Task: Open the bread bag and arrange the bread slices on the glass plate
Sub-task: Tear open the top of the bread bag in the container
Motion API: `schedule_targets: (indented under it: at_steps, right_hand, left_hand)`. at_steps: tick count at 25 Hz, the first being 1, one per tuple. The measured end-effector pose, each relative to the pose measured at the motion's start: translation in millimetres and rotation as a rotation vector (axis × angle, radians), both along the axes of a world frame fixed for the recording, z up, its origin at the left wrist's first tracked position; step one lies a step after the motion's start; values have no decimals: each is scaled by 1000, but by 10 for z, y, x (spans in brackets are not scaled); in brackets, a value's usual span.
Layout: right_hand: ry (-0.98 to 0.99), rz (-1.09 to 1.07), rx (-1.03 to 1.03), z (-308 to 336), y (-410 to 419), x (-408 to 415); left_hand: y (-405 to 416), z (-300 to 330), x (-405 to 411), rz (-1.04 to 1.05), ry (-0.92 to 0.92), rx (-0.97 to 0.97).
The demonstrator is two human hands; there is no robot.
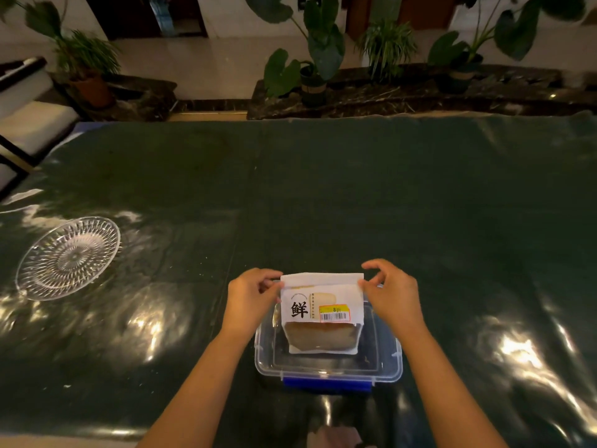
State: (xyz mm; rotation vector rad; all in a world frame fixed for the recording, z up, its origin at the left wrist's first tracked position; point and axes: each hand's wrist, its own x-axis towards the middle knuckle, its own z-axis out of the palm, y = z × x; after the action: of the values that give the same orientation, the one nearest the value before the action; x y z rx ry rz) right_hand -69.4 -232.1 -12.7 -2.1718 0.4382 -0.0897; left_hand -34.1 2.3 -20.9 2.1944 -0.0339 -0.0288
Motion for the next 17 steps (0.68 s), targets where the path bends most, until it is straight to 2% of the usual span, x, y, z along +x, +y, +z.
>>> schedule_targets:
  at_steps: [2, 5, 7, 9, 12, 17]
  right_hand:
    - [-15, -69, 102, -35, 12, -74]
    - [41, 85, 266, -31, -85, -192]
    - [28, 200, 274, -9, -111, -244]
    - [-15, 195, 241, 13, -112, -243]
    - [-18, 141, 273, 57, -115, -182]
    - [-36, 133, 218, 60, -56, -38]
  left_hand:
    - [25, 10, -41, -79, -84, 51]
    - [115, 23, -98, -292, -146, 197]
    - [129, 54, -103, -288, -193, 178]
    - [118, 97, -76, -284, -235, 119]
    - [143, 140, -21, -289, -163, 38]
    - [107, 172, 7, -167, 72, -125]
